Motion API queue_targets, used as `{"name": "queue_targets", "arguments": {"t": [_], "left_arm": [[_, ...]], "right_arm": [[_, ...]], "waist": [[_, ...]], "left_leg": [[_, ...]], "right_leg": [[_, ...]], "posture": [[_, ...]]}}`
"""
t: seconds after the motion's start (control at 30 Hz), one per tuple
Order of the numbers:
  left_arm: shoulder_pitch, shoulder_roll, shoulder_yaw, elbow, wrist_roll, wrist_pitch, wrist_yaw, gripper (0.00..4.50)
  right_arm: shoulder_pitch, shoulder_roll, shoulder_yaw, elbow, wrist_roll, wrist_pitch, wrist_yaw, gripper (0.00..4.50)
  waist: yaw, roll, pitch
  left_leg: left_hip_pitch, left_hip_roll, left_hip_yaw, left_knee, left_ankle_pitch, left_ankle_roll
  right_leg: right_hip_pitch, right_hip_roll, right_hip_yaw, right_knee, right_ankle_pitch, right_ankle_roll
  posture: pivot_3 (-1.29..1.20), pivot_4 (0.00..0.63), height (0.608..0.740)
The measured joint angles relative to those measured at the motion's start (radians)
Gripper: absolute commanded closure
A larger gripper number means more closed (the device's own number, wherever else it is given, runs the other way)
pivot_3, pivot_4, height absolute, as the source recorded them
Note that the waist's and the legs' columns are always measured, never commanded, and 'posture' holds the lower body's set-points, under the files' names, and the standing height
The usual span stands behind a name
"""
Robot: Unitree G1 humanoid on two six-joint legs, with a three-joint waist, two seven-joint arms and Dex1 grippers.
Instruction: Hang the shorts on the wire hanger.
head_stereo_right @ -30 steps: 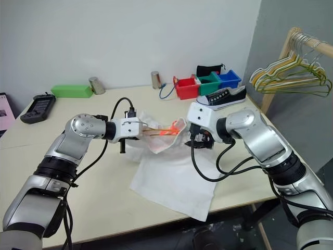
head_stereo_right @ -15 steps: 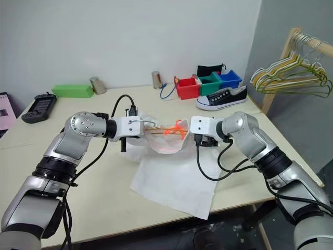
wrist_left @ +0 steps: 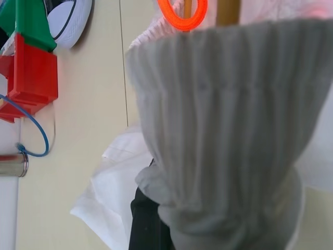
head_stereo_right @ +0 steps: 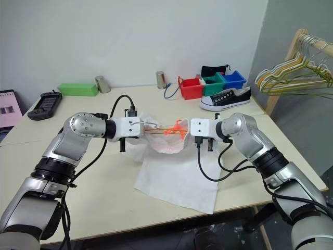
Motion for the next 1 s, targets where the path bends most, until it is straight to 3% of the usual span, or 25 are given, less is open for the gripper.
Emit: {"name": "queue_targets", "arguments": {"t": [0.23,0.3,0.6,0.93,1.0], "left_arm": [[-0.019,-0.001,0.0,0.014,0.008,-0.02,0.008,4.5],[-0.023,-0.001,0.0,0.019,0.008,-0.032,0.008,3.92],[-0.044,0.004,0.025,0.037,-0.071,-0.099,-0.02,2.35],[-0.046,0.029,0.046,0.057,-0.092,-0.145,-0.015,0.05],[-0.06,0.025,0.07,0.058,-0.115,-0.147,-0.004,0.01]], "right_arm": [[0.0,0.004,-0.017,0.007,-0.009,-0.009,0.0,4.44],[0.002,0.005,-0.025,0.007,-0.009,-0.006,0.0,4.5],[0.058,-0.007,-0.078,-0.016,-0.006,0.057,0.005,4.5],[0.12,-0.018,-0.155,-0.081,0.016,0.151,0.016,4.5],[0.132,-0.021,-0.165,-0.094,0.017,0.173,0.016,4.5]], "waist": [[0.0,0.0,0.0],[0.0,0.0,0.0],[-0.003,0.0,0.0],[-0.003,0.0,0.0],[-0.003,0.0,0.0]], "left_leg": [[0.0,0.0,0.0,0.0,0.0,0.0],[0.0,0.0,0.0,0.0,0.0,0.0],[0.0,0.0,0.0,0.0,0.0,0.0],[0.0,0.0,0.0,0.001,0.0,0.0],[0.0,0.0,0.0,0.001,0.0,0.0]], "right_leg": [[0.0,0.0,0.0,0.0,0.0,0.0],[0.0,0.0,0.0,0.0,0.0,0.0],[0.0,0.0,0.0,0.0,0.0,0.0],[0.001,0.0,0.0,0.0,0.0,0.0],[0.001,0.0,0.0,0.0,0.0,0.0]], "posture": [[-0.28,0.001,0.74],[-0.29,0.0,0.74],[-0.3,0.008,0.74],[-0.31,0.009,0.74],[-0.32,0.008,0.74]]}}
